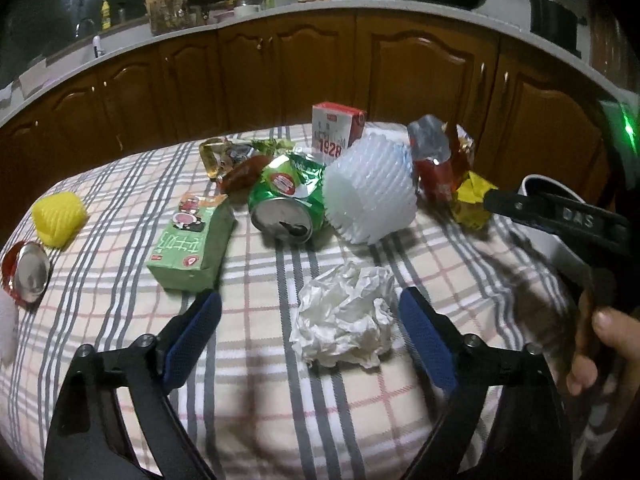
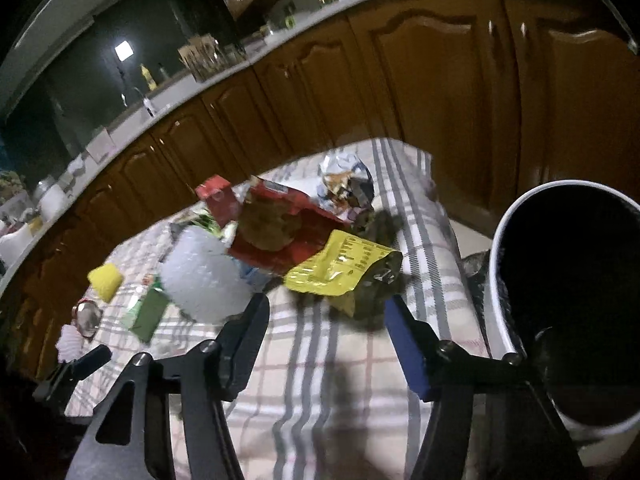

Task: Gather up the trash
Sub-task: 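Grasp the crumpled white tissue with the left gripper while the right grasps the yellow bag, then drop the yellow bag into the black bin with the right gripper while left carries tissue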

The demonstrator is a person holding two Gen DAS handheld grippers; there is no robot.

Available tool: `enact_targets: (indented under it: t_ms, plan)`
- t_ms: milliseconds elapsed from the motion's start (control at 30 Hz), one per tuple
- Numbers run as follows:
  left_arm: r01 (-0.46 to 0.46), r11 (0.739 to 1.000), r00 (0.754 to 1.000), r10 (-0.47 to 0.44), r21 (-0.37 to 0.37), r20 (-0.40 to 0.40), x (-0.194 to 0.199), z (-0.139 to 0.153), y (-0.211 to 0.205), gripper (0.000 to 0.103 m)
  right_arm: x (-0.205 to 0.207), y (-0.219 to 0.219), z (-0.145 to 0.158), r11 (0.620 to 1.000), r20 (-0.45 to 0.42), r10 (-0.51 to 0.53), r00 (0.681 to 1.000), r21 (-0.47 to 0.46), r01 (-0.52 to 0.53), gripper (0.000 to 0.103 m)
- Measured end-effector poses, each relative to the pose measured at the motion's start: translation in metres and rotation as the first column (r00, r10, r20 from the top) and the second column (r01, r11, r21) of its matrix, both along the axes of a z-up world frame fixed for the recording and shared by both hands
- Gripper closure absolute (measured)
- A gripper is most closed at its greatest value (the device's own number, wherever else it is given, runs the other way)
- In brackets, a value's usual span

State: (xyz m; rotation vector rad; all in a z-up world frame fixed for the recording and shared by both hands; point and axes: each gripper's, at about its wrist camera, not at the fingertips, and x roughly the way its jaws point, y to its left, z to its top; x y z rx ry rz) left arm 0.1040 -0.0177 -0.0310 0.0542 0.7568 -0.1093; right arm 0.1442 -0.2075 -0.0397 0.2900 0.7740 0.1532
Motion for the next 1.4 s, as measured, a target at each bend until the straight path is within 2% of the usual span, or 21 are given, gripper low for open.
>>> enact_targets:
  t_ms: [33, 100, 133, 200, 233, 267, 367, 567, 800, 1100, 1400]
  plan:
    - [0.004, 1.000, 1.000, -0.004, 0.005, -0.007, 0.003, -0.002, 0.000, 0.017, 0.003, 0.000, -0.002, 1.000, -0.007, 0.004, 1.000, 0.004, -0.004, 0.042]
    - [0.016, 1.000, 1.000, -0.016, 0.007, -0.015, 0.007, -0.006, -0.001, 0.031, 0.010, 0.001, -0.006, 1.000, -0.019, 0.011, 1.000, 0.006, -0.011, 0.044]
    - [0.024, 1.000, 1.000, -0.023, 0.004, -0.020, 0.010, -0.007, -0.001, 0.035, 0.013, 0.002, -0.007, 1.000, -0.019, 0.016, 1.000, 0.006, -0.016, 0.051]
    - [0.040, 0.999, 0.999, -0.041, -0.009, -0.030, 0.012, -0.010, -0.001, 0.056, 0.018, 0.003, -0.008, 1.000, -0.022, 0.020, 1.000, 0.003, -0.020, 0.064]
    - [0.051, 0.999, 0.998, -0.051, -0.020, -0.033, 0.013, -0.010, -0.002, 0.061, 0.019, 0.003, -0.009, 1.000, -0.021, 0.028, 0.999, 0.009, -0.027, 0.076]
    - [0.059, 0.998, 0.998, -0.060, -0.031, -0.034, 0.013, -0.010, -0.001, 0.070, 0.018, 0.003, -0.008, 0.999, -0.013, 0.032, 0.999, 0.014, -0.031, 0.076]
    - [0.066, 0.997, 0.998, -0.067, -0.041, -0.021, 0.011, -0.006, -0.001, 0.081, 0.012, 0.005, -0.003, 0.999, 0.022, 0.041, 0.999, 0.006, -0.041, 0.079]
    - [0.080, 0.991, 0.997, -0.081, -0.108, -0.014, 0.008, 0.007, 0.000, 0.085, -0.010, 0.000, 0.014, 0.998, 0.058, 0.063, 0.996, 0.023, -0.064, 0.089]
    - [0.133, 0.979, 0.991, -0.131, -0.151, 0.027, -0.001, 0.028, -0.014, 0.086, -0.042, -0.014, 0.031, 0.997, 0.088, 0.055, 0.995, 0.044, -0.059, 0.089]
    - [0.262, 0.950, 0.965, -0.254, -0.169, 0.071, 0.000, 0.053, -0.067, 0.088, -0.073, -0.058, 0.041, 0.999, 0.093, -0.039, 0.995, 0.024, 0.037, 0.089]
    - [0.372, 0.912, 0.928, -0.362, -0.174, 0.085, 0.011, 0.060, -0.128, 0.093, -0.088, -0.109, 0.041, 0.990, 0.088, -0.143, 0.986, 0.007, 0.143, 0.089]
